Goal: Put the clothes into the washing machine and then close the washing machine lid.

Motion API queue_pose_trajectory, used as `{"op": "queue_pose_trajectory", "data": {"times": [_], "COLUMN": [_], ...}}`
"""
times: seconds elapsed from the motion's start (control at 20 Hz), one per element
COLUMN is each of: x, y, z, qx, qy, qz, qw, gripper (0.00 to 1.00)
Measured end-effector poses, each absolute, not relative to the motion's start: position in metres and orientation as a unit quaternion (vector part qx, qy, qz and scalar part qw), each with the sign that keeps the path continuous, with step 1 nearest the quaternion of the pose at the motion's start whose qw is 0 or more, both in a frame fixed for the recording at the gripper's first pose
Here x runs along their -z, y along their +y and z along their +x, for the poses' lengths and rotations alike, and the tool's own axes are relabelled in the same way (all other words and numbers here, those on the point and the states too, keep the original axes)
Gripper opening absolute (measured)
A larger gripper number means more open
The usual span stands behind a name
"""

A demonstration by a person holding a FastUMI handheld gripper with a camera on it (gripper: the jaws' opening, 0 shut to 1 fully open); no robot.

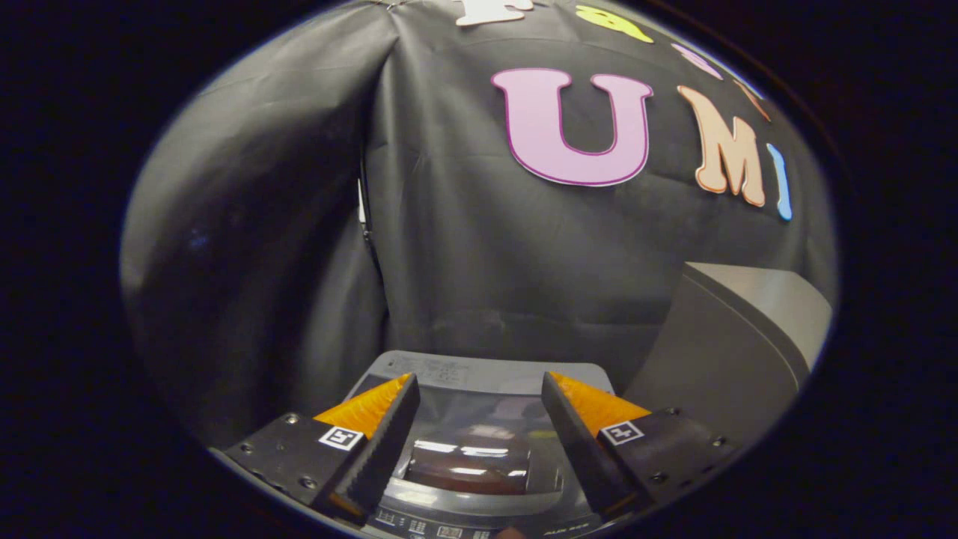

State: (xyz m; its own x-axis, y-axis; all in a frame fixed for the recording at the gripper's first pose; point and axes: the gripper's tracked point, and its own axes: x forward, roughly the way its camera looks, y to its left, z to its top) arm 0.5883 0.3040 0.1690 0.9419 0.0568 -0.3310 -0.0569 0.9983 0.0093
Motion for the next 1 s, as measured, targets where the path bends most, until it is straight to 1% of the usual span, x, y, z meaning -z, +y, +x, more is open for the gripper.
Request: {"op": "queue_pose_trajectory", "data": {"times": [0.35, 0.5, 1.0], "x": [-0.179, -0.184, -0.19], "y": [0.303, 0.304, 0.299], "z": [0.587, 0.589, 0.583], "qx": [-0.043, -0.049, -0.04], "qy": [0.128, 0.119, 0.086], "qz": [0.011, 0.034, 0.035], "qw": [0.991, 0.991, 0.995], "gripper": [1.0, 0.98, 0.97]}}
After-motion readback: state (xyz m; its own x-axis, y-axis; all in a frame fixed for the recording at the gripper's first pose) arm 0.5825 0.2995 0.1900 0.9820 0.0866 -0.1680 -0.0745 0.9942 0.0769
